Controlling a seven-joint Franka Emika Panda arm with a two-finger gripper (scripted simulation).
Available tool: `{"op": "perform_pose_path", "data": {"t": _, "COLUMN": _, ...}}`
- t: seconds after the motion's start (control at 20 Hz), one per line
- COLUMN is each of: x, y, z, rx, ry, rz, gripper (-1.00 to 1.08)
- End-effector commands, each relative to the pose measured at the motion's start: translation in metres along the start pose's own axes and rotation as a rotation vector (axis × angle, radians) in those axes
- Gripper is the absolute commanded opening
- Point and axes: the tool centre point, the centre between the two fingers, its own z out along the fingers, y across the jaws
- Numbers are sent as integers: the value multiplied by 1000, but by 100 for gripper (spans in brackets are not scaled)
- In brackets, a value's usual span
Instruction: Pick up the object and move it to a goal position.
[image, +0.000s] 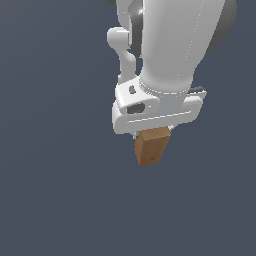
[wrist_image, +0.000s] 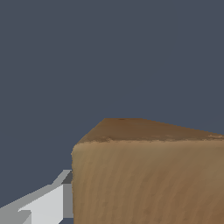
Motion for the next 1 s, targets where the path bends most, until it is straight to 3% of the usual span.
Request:
{"op": "perform_pose_path", "data": {"t": 0.0, "x": 1, "y": -1, "z": -30, "rx": -1, "ry": 10, "rz": 0, "gripper": -100}}
{"op": "perform_pose_path", "data": {"t": 0.4, "x": 3, "y": -2, "z": -76, "rx": -1, "ry": 10, "rz": 0, "gripper": -100}}
{"op": "perform_pose_path", "data": {"t": 0.95, "x": 5, "y": -2, "z": -94, "rx": -1, "ry": 10, "rz": 0, "gripper": -100}}
